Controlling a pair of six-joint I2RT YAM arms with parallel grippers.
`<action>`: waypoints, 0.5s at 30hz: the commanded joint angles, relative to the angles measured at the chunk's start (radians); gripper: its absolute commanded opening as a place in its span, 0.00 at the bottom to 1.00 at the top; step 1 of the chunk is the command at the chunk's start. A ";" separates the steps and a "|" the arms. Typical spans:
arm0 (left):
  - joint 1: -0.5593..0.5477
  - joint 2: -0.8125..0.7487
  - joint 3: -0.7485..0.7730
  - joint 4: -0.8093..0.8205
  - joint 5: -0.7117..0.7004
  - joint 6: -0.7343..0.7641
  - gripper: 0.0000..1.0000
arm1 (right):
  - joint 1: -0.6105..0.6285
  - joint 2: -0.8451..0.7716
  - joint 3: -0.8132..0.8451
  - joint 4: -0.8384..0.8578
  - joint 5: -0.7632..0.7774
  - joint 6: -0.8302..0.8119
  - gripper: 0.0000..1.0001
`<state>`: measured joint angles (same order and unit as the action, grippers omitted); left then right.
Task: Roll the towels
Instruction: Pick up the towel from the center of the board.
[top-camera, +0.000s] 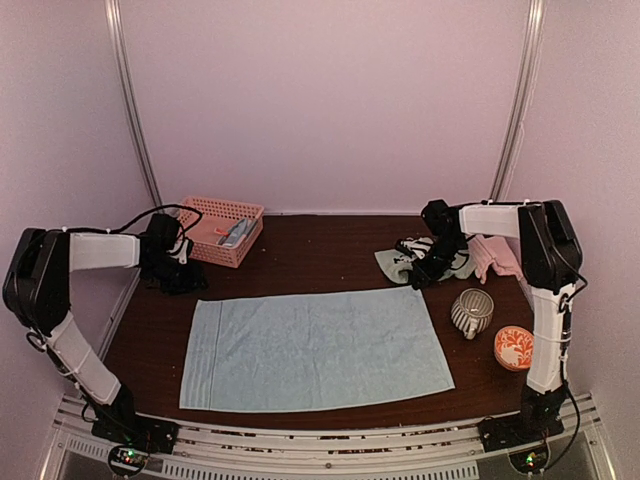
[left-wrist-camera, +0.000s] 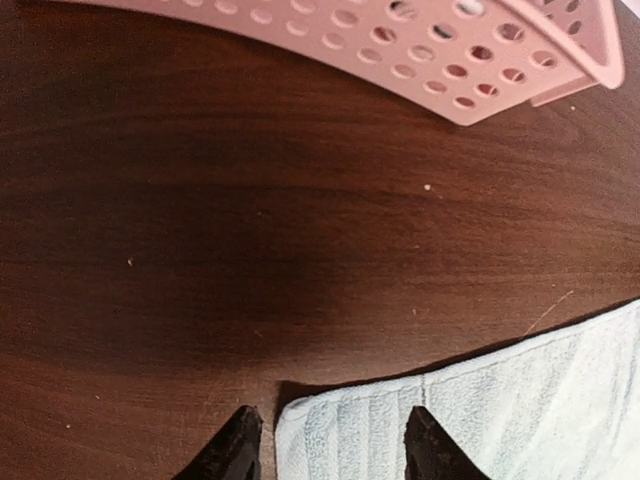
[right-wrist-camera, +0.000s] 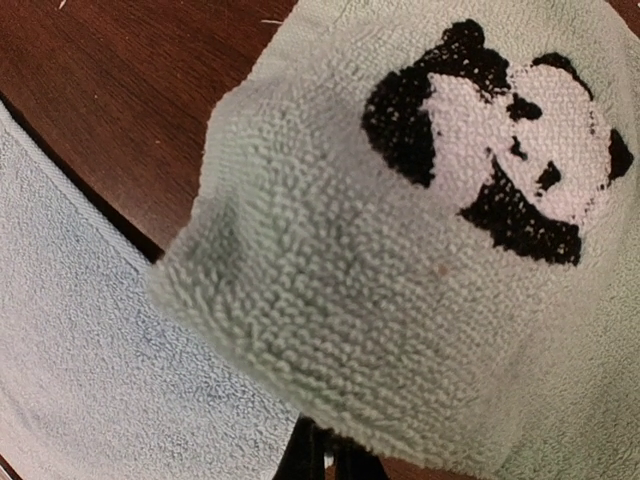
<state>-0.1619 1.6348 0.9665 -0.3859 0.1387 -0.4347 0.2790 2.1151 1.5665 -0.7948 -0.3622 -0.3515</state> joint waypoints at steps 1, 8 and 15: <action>0.009 0.054 0.015 0.006 -0.004 0.000 0.44 | -0.008 0.013 0.027 0.004 -0.010 0.006 0.00; 0.009 0.086 0.026 -0.020 -0.036 0.021 0.38 | -0.008 0.013 0.030 0.001 -0.016 0.007 0.00; 0.007 0.117 0.027 -0.031 -0.031 0.040 0.35 | -0.008 0.020 0.033 -0.002 -0.023 0.008 0.00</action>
<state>-0.1596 1.7264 0.9718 -0.4141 0.1158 -0.4175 0.2790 2.1155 1.5688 -0.7948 -0.3672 -0.3515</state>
